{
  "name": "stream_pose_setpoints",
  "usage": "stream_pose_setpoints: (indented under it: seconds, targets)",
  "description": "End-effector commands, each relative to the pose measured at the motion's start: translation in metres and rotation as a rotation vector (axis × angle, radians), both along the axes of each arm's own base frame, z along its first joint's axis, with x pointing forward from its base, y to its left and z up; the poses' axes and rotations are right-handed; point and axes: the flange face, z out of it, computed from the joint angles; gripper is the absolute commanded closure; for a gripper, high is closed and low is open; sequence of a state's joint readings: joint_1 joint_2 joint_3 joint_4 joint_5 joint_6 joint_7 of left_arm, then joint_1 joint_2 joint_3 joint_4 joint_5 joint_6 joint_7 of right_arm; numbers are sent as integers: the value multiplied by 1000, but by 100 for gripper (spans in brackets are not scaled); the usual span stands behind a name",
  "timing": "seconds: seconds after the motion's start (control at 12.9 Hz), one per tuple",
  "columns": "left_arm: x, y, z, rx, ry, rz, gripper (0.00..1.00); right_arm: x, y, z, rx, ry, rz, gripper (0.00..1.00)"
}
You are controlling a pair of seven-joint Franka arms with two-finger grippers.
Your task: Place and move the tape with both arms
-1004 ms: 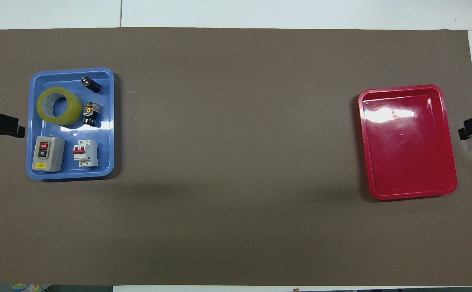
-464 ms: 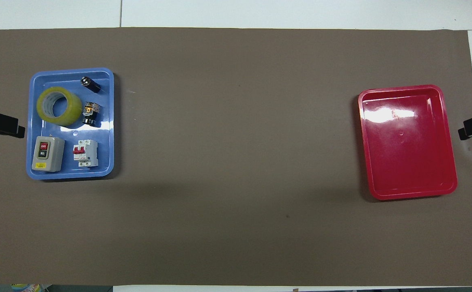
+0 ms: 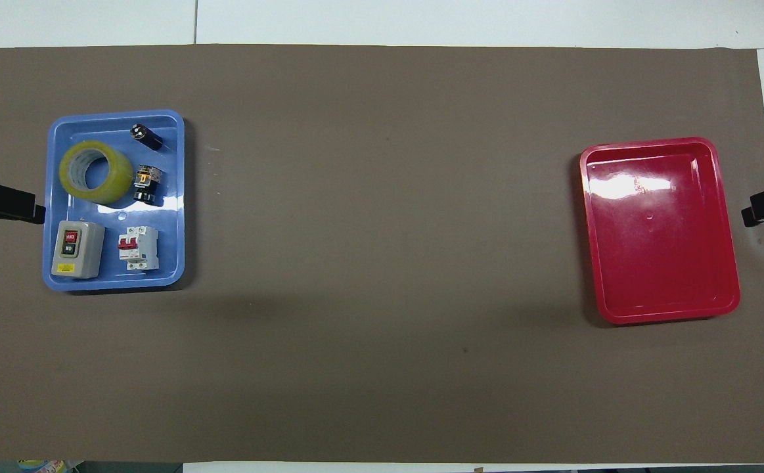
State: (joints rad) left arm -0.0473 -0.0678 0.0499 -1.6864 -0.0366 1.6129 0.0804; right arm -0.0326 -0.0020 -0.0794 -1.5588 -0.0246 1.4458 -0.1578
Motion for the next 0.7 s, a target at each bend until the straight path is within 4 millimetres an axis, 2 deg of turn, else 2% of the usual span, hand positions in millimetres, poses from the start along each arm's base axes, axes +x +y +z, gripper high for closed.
stream_pose_setpoints:
  seconds: [0.0,0.23,0.31,0.46,0.54,0.62]
  targets:
    - [1,7,-15,-7,-49,4,0,0,0,3,17,-2,-4,0]
    - [25,31,-52,1,-96,21,0,0,-1,3,17,-2,-6,0]
    - [33,45,-67,5,-92,31,0,0,-1,3,17,-2,-6,0]
    - [53,55,-104,11,-86,37,0,0,-1,3,17,-2,-6,0]
    - [62,72,-123,16,-91,50,0,0,-1,3,17,-2,-6,0]
    - [67,80,-141,20,-96,44,0,0,-1,3,17,-1,-6,0]
